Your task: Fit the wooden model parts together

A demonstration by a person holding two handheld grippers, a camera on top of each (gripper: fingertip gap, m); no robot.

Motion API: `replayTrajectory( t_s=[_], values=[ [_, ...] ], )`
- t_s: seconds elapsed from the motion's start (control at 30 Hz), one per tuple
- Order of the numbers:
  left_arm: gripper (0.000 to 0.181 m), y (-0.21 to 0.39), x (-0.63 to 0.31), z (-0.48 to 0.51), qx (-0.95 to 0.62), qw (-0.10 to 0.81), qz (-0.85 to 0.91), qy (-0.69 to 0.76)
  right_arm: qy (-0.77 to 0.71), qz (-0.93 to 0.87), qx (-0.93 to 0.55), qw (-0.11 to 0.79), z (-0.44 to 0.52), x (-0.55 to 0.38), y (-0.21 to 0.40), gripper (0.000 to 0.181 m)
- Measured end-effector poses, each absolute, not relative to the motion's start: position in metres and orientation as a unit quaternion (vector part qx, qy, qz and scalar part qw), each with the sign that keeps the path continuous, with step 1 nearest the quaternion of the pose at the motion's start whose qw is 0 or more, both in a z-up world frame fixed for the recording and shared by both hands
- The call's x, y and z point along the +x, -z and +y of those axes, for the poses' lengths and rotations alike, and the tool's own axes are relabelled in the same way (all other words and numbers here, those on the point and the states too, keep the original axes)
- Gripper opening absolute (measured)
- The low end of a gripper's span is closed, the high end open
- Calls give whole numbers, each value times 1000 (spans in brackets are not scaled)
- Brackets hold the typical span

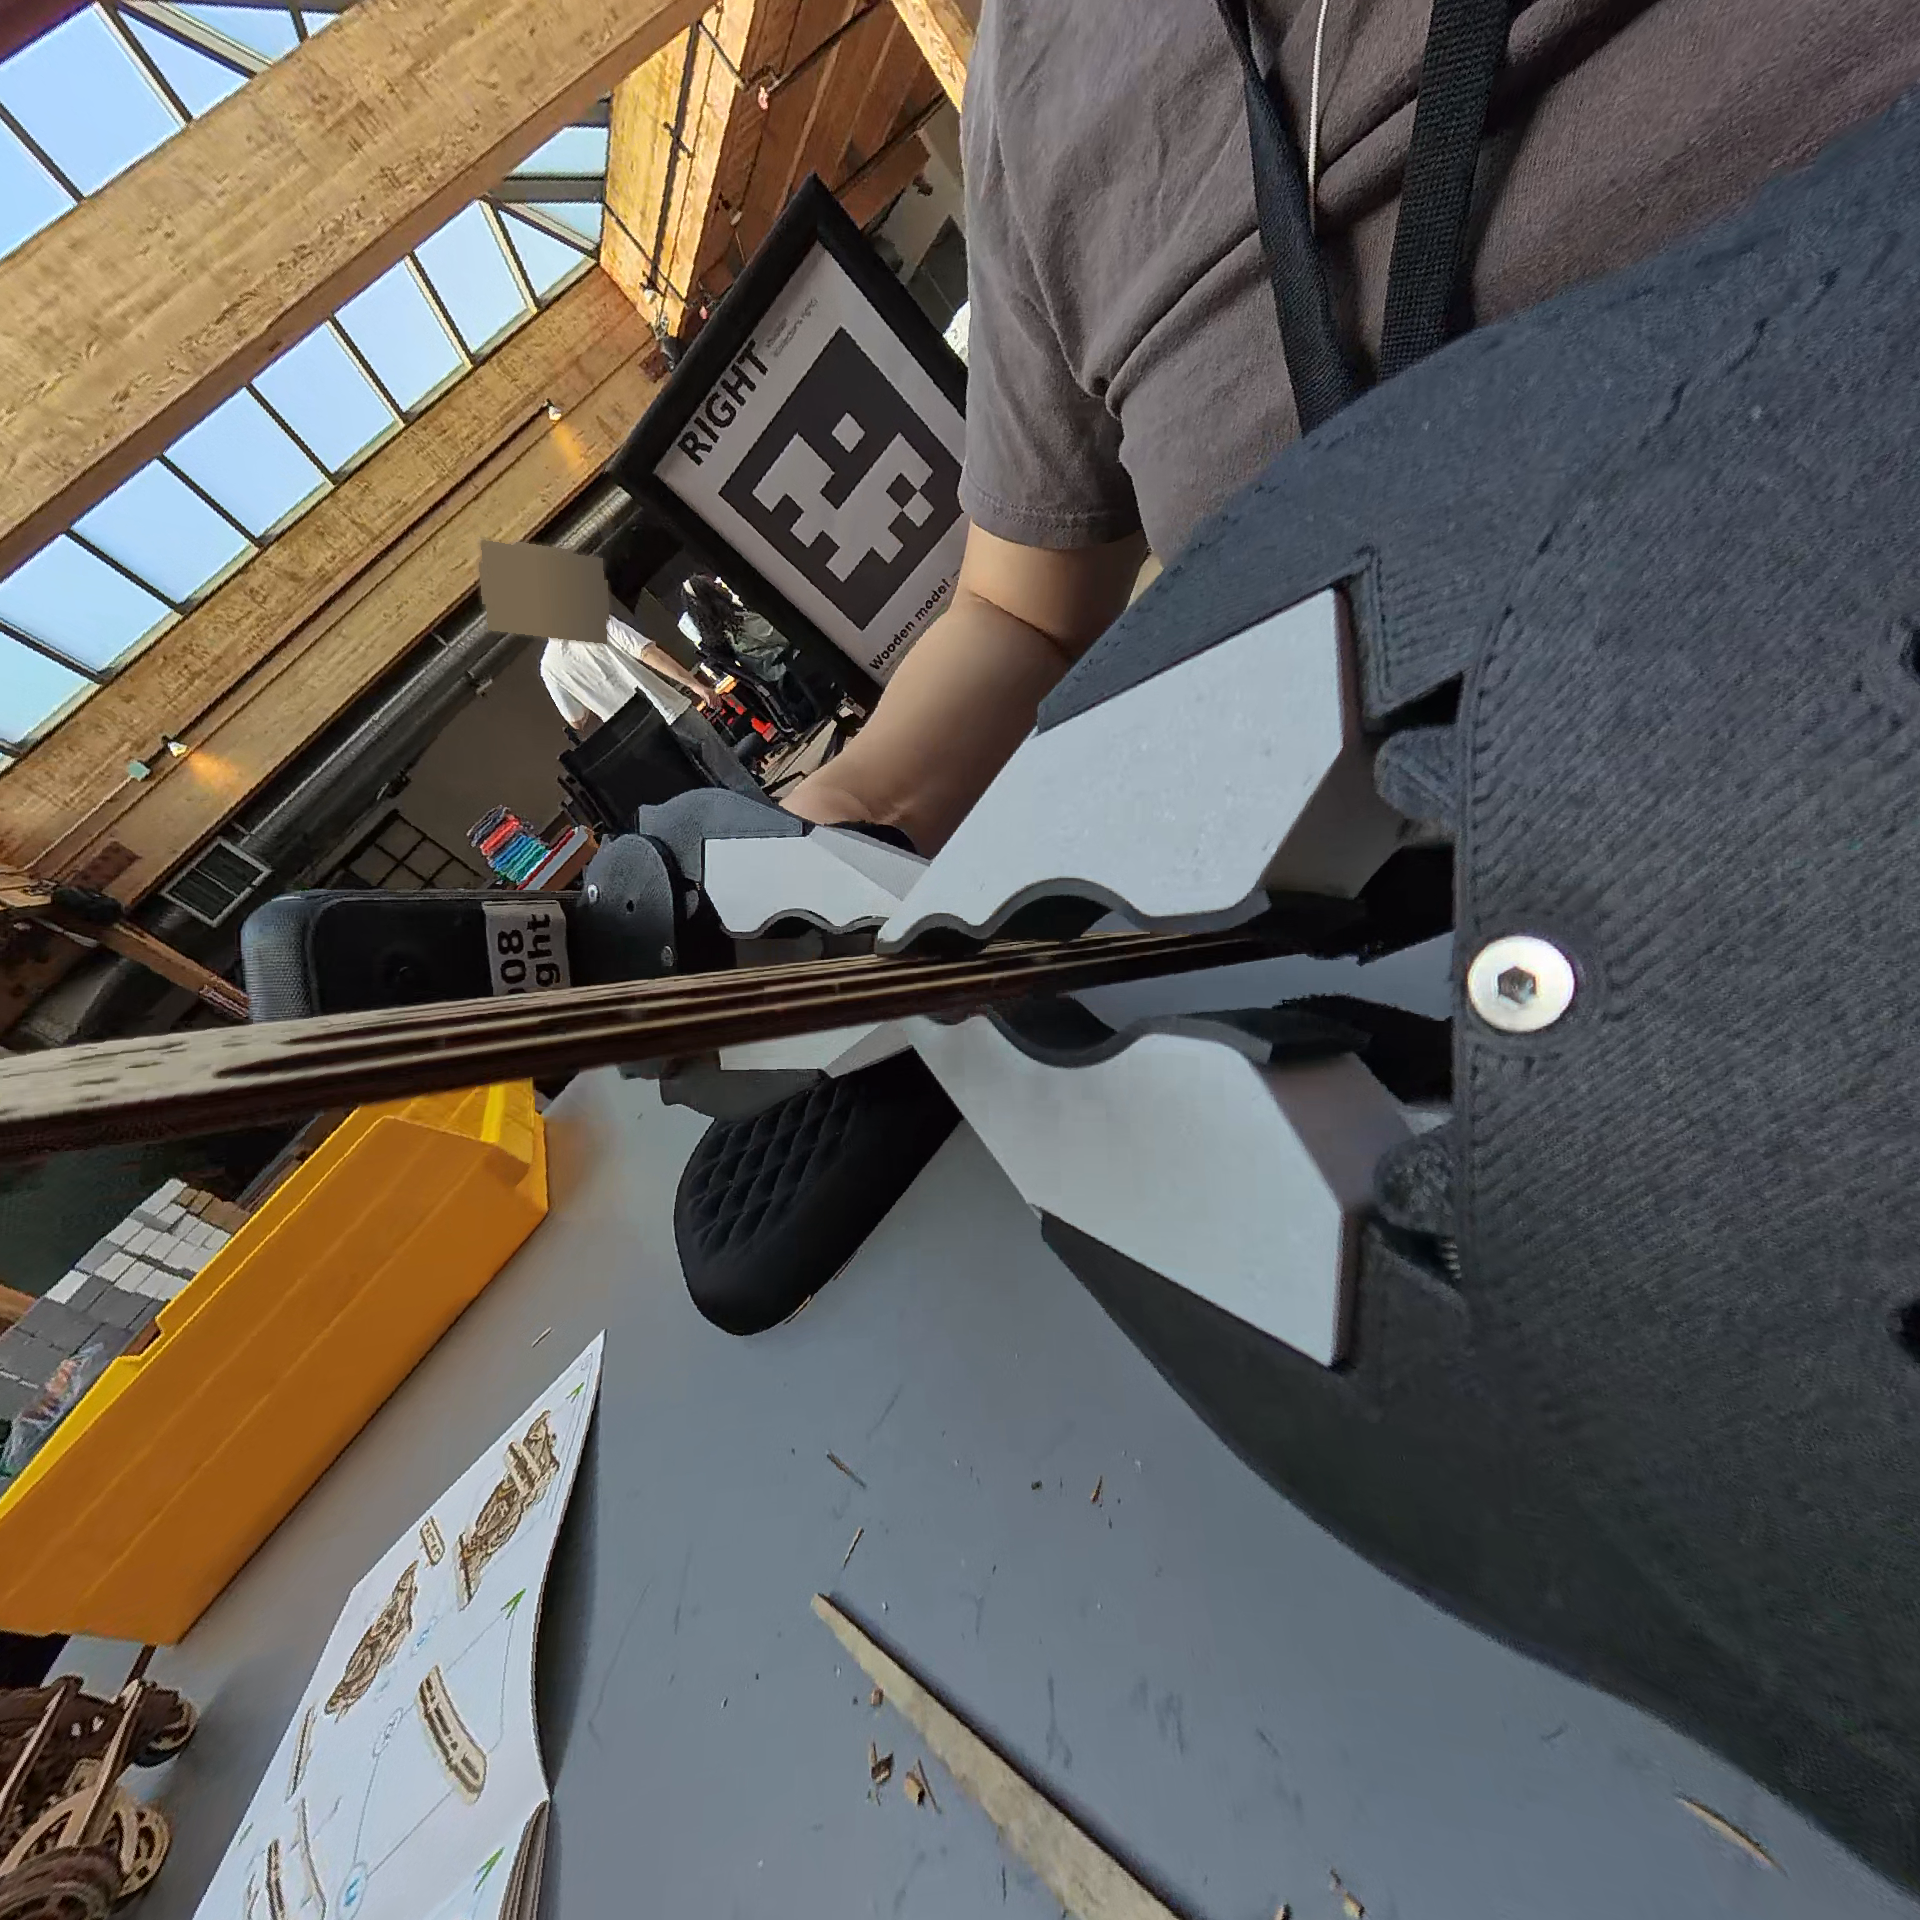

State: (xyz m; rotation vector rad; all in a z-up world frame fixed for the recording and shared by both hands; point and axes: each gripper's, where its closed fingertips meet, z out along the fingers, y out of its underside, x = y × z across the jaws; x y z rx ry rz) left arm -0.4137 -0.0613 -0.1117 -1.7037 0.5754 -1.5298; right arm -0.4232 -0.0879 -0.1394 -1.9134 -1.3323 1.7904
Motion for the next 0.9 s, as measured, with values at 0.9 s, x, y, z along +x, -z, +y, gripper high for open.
replayTrajectory(
  t_s=[0.9],
  values=[
    [0,129,-410,-63,-706,342,237,574,-637,-387,-652,140,-60,-422,126,0]
  ],
)
